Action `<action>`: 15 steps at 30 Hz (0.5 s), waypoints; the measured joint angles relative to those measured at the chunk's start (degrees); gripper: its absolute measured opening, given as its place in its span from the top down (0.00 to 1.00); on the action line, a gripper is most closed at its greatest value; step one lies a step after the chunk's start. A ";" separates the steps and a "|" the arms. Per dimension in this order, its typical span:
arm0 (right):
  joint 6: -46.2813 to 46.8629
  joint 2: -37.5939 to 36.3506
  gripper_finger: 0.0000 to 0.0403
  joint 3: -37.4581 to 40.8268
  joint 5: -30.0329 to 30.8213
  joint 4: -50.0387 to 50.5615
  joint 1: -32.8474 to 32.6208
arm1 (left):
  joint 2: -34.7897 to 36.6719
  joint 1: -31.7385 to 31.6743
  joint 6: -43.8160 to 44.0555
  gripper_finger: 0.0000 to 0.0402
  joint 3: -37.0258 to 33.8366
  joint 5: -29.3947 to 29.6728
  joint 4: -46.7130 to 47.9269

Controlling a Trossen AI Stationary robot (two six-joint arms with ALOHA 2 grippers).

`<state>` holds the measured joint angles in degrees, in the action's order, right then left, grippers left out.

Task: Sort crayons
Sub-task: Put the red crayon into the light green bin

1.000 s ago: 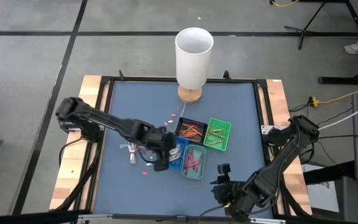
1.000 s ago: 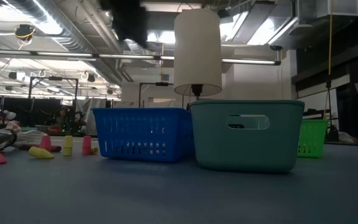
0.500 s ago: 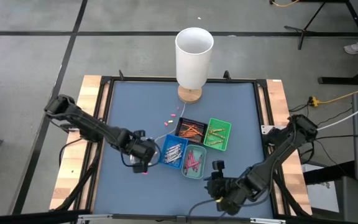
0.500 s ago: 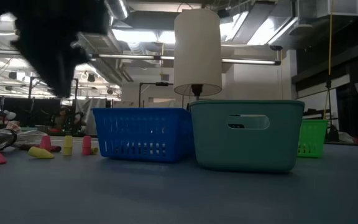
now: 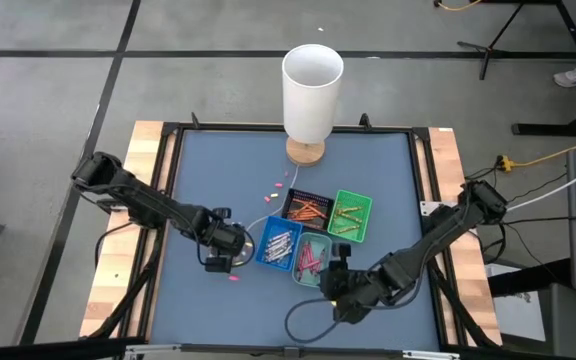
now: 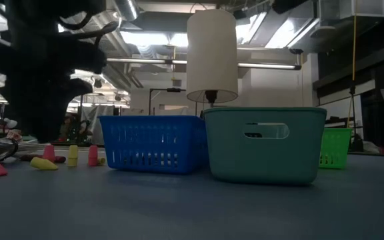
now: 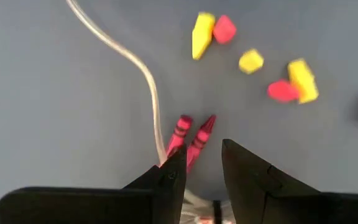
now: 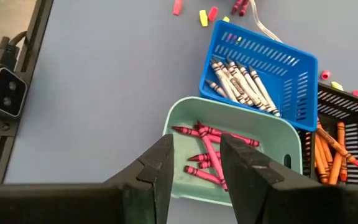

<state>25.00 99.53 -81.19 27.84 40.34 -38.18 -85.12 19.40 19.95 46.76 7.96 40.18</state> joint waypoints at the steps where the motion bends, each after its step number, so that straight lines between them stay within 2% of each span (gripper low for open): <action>1: 0.02 0.00 0.68 0.00 -0.34 0.00 0.16 | 0.00 0.00 -0.76 0.78 -0.46 -0.02 0.00; 15: -1.35 0.00 0.68 0.00 -0.45 0.00 0.33 | -0.02 0.00 -1.30 0.78 -7.45 0.80 -6.80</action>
<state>23.65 99.53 -81.19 27.40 40.34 -37.85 -85.14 19.40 18.65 39.31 8.76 33.39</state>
